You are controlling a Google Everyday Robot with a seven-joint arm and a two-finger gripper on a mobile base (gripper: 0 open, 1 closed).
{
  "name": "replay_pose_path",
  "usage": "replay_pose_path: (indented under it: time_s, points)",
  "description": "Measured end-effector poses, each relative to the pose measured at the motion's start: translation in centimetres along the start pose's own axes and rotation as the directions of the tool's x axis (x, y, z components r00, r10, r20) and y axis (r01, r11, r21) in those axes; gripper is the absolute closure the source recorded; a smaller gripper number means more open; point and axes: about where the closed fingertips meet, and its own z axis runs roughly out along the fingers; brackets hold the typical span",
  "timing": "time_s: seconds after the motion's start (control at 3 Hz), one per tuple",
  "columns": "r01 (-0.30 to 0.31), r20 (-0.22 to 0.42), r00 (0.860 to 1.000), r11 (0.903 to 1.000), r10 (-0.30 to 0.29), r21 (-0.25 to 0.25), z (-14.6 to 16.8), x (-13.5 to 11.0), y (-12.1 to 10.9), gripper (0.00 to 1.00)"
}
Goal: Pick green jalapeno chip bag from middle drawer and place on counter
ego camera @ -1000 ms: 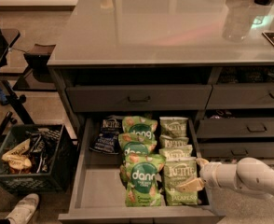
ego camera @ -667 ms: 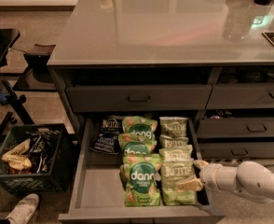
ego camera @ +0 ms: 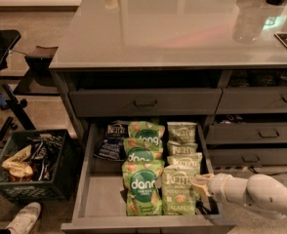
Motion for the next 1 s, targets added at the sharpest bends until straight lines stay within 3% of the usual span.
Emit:
replay_pose_path:
  time_s: [0.33,0.67,1.0]
  points:
    - [-0.014,0.010,1.000,0.9998,0.014,0.012,-0.06,0.18,0.10,0.94]
    - [-0.022,0.010,1.000,0.9997,0.021,0.011,-0.06,0.26,0.12,1.00]
    - [-0.022,0.010,1.000,0.9997,0.022,0.011,-0.07,0.25,0.12,0.81]
